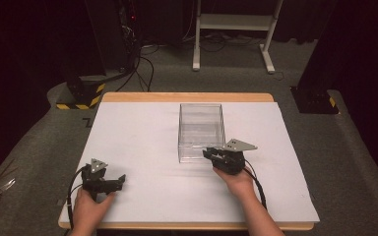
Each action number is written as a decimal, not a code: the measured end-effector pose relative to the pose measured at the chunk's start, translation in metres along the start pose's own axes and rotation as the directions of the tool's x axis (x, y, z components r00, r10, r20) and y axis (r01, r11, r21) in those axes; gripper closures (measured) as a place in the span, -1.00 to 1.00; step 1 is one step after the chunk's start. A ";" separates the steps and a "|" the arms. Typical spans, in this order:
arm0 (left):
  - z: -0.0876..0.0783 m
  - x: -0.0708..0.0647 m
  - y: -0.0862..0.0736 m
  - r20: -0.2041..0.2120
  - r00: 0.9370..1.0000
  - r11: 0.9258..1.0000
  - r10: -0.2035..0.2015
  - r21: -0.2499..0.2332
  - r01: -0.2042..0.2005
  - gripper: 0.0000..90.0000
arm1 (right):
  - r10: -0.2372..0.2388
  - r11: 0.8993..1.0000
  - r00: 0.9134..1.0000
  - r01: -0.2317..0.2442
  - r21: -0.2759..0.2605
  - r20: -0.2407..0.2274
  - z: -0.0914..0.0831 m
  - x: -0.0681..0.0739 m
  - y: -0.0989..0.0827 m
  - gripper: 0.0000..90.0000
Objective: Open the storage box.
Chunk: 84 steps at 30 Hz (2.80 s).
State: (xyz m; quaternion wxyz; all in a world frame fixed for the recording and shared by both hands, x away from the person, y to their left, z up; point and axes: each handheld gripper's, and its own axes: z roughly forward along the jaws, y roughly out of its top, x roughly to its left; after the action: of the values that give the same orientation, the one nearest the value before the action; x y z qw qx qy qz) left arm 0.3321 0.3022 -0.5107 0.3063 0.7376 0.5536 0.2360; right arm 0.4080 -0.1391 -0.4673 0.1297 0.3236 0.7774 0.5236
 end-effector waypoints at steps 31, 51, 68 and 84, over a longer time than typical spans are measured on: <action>0.000 0.000 0.000 0.000 1.000 1.000 0.000 0.000 0.000 -0.97 | -0.029 0.999 0.999 0.029 0.019 -0.027 -0.024 0.020 -0.012 0.72; 0.000 0.000 0.000 0.001 1.000 1.000 0.000 0.001 0.000 -0.97 | -0.051 0.998 0.998 0.052 0.026 -0.042 -0.041 0.038 -0.023 0.76; 0.000 0.000 0.000 0.000 1.000 1.000 0.000 0.000 0.000 -0.98 | -0.077 0.996 0.994 0.079 0.035 -0.071 -0.057 0.058 -0.034 0.79; 0.000 0.000 0.000 0.000 1.000 1.000 -0.001 0.000 0.001 -0.98 | -0.092 0.994 0.990 0.098 0.049 -0.103 -0.071 0.073 -0.045 0.81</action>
State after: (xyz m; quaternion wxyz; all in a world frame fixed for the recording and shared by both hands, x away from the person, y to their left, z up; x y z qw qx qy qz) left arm 0.3322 0.3022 -0.5107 0.3063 0.7374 0.5539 0.2358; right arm 0.2981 -0.1556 -0.4679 0.1066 0.2628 0.8112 0.5114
